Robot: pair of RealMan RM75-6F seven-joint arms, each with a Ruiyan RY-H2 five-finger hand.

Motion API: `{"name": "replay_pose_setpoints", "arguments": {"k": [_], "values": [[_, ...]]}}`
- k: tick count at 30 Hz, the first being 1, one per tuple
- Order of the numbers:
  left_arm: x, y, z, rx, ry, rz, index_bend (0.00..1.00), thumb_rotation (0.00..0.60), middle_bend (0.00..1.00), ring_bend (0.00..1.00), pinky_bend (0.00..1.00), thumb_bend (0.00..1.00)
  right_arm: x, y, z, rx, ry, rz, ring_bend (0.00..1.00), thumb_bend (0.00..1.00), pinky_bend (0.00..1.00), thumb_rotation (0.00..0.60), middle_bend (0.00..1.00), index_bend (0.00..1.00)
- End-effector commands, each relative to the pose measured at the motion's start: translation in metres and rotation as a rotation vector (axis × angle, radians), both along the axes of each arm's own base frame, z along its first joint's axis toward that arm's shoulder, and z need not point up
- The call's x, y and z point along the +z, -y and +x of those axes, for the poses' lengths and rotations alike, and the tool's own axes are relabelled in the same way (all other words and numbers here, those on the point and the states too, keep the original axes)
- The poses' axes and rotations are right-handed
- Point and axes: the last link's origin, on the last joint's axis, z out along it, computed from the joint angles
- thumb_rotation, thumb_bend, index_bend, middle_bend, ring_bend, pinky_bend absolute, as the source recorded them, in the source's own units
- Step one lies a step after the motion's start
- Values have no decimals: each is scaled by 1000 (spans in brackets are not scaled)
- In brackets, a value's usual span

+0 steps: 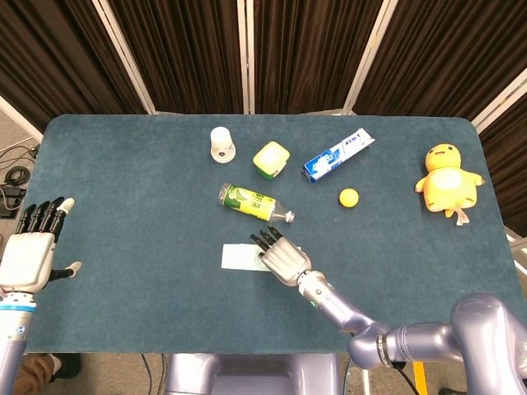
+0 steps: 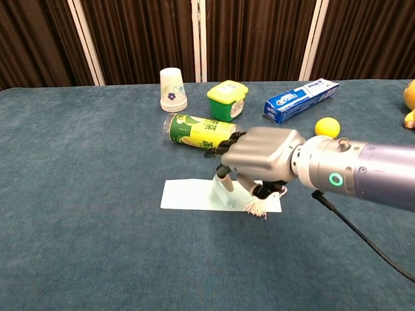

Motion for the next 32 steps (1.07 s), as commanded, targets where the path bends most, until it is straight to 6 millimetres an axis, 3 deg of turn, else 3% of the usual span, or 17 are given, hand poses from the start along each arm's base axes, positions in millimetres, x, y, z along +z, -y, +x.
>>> {"name": "replay_pose_setpoints", "arguments": {"k": [1, 7, 10, 13, 14, 16, 17, 19, 21, 25, 32], "values": [[1, 1, 0, -2, 2, -1, 0, 600, 0, 0, 0, 0, 20, -1, 1, 6, 39, -34, 0, 800, 0, 600, 0, 421], [4, 6, 1, -8, 11, 2, 0, 600, 0, 0, 0, 0, 84, -9, -21, -21, 141, -141, 0, 800, 0, 600, 0, 384], [5, 14, -1, -2, 16, -1, 0, 600, 0, 0, 0, 0, 134, -20, -56, -101, 222, -257, 0, 798, 0, 600, 0, 374], [6, 19, -2, -3, 20, 1, 0, 600, 0, 0, 0, 0, 156, -33, -75, -130, 259, -289, 0, 780, 0, 600, 0, 338], [7, 21, -2, -3, 22, 3, 0, 600, 0, 0, 0, 0, 164, -37, -83, -149, 276, -303, 0, 747, 0, 600, 0, 315], [8, 26, -3, -4, 23, 6, 0, 600, 0, 0, 0, 0, 178, -48, -99, -196, 315, -322, 0, 575, 0, 600, 0, 262], [8, 28, -3, -4, 24, 8, 0, 600, 0, 0, 0, 0, 183, -53, -106, -221, 333, -330, 0, 478, 0, 600, 0, 239], [9, 36, -5, 2, 25, 9, 0, 600, 0, 0, 0, 0, 196, -68, -126, -304, 361, -357, 0, 177, 0, 600, 0, 164], [10, 42, -7, 5, 25, 12, 0, 600, 0, 0, 0, 0, 206, -84, -141, -365, 401, -385, 0, 35, 0, 600, 0, 111], [10, 50, -12, 12, 29, 7, 0, 600, 0, 0, 0, 0, 214, -106, -164, -416, 414, -449, 0, 0, 0, 600, 0, 47], [8, 54, -13, -4, 29, -8, 0, 600, 0, 0, 0, 0, 213, -132, -190, -448, 422, -508, 0, 0, 0, 600, 0, 42]]}}
